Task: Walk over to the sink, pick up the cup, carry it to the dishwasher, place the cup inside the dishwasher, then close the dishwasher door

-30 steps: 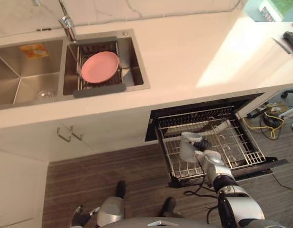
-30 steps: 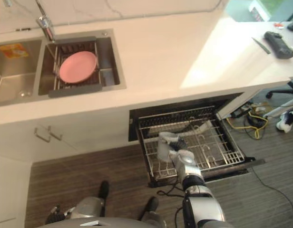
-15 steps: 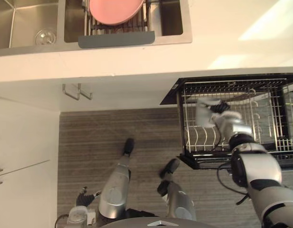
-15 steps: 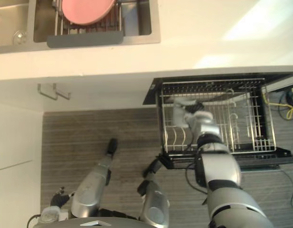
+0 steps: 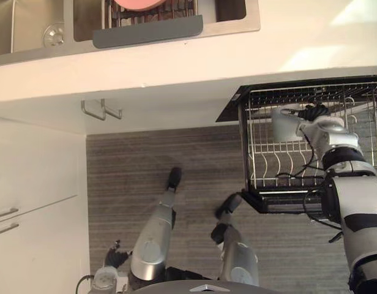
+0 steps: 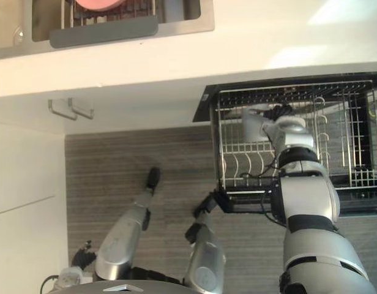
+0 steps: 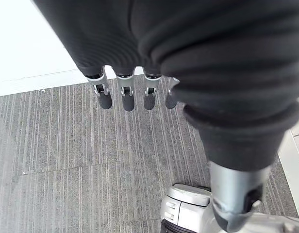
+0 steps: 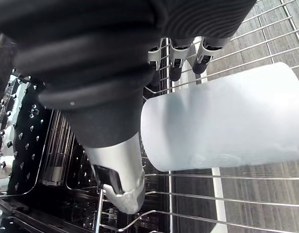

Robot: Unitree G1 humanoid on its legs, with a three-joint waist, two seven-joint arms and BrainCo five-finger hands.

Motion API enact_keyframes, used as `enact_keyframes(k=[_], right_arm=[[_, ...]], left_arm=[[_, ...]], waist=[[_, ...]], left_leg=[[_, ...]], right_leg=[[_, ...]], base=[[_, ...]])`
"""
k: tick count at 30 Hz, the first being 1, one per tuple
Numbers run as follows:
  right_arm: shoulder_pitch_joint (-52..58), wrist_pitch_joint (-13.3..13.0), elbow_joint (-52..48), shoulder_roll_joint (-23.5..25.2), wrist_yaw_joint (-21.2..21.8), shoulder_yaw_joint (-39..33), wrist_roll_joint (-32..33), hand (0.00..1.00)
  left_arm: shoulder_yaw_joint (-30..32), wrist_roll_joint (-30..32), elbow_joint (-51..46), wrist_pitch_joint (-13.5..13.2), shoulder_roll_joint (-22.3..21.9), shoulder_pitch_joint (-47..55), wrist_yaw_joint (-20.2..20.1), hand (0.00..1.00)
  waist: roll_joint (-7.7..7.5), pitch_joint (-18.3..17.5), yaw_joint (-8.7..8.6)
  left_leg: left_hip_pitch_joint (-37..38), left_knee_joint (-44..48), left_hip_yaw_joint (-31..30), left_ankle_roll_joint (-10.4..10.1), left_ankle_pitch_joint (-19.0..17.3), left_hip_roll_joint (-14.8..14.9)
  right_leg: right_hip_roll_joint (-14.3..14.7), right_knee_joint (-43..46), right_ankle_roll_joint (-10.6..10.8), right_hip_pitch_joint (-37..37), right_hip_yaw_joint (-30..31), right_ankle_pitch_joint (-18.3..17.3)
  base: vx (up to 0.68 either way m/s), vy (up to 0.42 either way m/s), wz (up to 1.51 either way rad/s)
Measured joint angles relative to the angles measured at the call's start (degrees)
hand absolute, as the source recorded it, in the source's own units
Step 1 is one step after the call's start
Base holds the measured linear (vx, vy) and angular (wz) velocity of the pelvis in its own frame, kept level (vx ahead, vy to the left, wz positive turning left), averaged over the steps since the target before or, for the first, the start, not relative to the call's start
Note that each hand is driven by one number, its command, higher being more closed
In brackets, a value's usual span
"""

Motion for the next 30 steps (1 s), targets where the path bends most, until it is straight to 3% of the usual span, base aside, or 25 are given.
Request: enact_keyframes(k=[4,11,16,19,20,22,23,26,30], right_arm=[[0.14,1.67,0.55,0.04,1.29,0.00,3.56,0.00],[0.13,0.59,0.96,0.16,0.86,-0.06,7.40,0.00],[3.64,-4.68,-4.83,3.05,-4.14,-2.45,9.06,0.00],[8.47,-10.08,-12.60,4.62,-9.41,-3.05,0.56,0.00],[12.23,-12.40,-18.08,6.16,-13.03,-5.60,-3.22,0.00],[17.60,-13.51,-23.89,8.46,-16.04,-8.38,-5.44,0.00],[24.51,-13.87,-29.94,11.92,-17.99,-10.17,-5.96,0.00],[38.31,-14.64,-40.40,19.46,-20.62,-11.41,-6.76,0.00],[50.24,-14.80,-49.17,25.54,-19.59,-14.36,-7.44,0.00]], left_arm=[[-1.32,0.22,-0.11,-0.02,0.65,-0.01,0.01,0.00],[-2.23,0.27,-0.12,-0.02,0.71,-0.01,0.37,0.00],[-2.34,0.26,-0.09,-0.46,0.44,0.15,0.51,0.00],[-2.21,0.27,0.11,-0.52,0.30,0.30,0.99,0.00],[-2.05,0.37,0.87,-0.60,0.17,0.38,1.61,0.00],[-1.54,0.77,1.73,-0.53,0.02,0.58,1.69,0.00],[-0.62,0.81,2.23,-0.25,-0.01,1.39,1.80,0.00],[2.57,1.66,2.83,1.37,-0.19,4.28,2.04,0.00],[5.52,1.68,4.32,3.79,-0.93,6.03,2.01,0.00]], waist=[[0.05,-0.02,-0.16],[0.70,-0.17,-0.47],[1.21,-0.18,-0.88],[1.21,-1.35,-2.03],[1.05,-2.31,-2.88],[0.68,-3.46,-3.51],[-0.37,-5.69,-3.84],[-3.24,-11.74,-5.60],[-4.50,-16.96,-7.98]], left_leg=[[0.04,0.01,0.20,0.06,0.18,-0.02],[0.44,0.00,0.44,-0.43,-0.08,0.20],[3.93,-0.01,1.78,-0.48,-0.30,0.38],[4.66,-0.02,1.97,-0.80,-0.71,0.35],[4.98,-0.01,2.21,-0.81,-0.81,0.35],[6.31,-0.01,2.73,-0.89,-1.43,0.37],[7.94,-0.01,3.76,-0.80,-2.01,0.46],[11.20,-0.04,6.25,-0.63,-3.74,0.74],[14.87,-0.37,8.80,-1.10,-6.15,1.02]], right_leg=[[-0.06,0.27,0.01,-0.13,0.19,0.00],[-0.04,0.76,-0.16,-0.10,0.46,-0.07],[0.21,-0.01,-0.27,2.96,1.59,0.05],[0.45,-1.33,-0.18,4.21,1.59,0.18],[0.65,-2.16,0.05,4.87,1.62,0.54],[0.89,-3.17,0.50,6.57,1.77,1.08],[1.09,-3.95,0.48,7.93,2.52,1.11],[1.36,-4.87,0.84,9.99,4.85,0.67],[1.46,-4.88,1.21,11.88,6.93,-0.57]], base=[[0.04,-0.048,-0.02],[0.01,-0.048,-0.02],[0.02,-0.061,-0.11],[0.04,-0.050,-0.04],[0.07,-0.051,0.00],[0.08,-0.052,-0.10],[0.11,-0.058,-0.25],[0.16,-0.064,-0.44],[0.10,-0.022,-0.42]])
